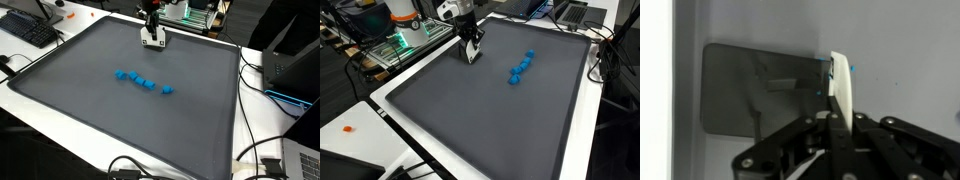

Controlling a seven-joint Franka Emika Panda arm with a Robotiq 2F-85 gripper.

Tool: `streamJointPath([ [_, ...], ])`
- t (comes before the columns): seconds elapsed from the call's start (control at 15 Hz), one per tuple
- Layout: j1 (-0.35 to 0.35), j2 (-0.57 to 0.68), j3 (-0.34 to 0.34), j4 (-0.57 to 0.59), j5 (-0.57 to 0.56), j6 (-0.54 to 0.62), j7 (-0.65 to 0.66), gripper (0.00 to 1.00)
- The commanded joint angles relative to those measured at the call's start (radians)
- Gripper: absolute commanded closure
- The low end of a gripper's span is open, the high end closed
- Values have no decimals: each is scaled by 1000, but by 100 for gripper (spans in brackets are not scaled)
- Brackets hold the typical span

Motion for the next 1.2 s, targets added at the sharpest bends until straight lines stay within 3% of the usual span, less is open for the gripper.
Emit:
streamJointPath([
  [0.0, -10, 19, 8, 1, -16, 12, 39, 99],
  [1.13, -3, 21, 15, -1, -15, 39, 60, 99],
])
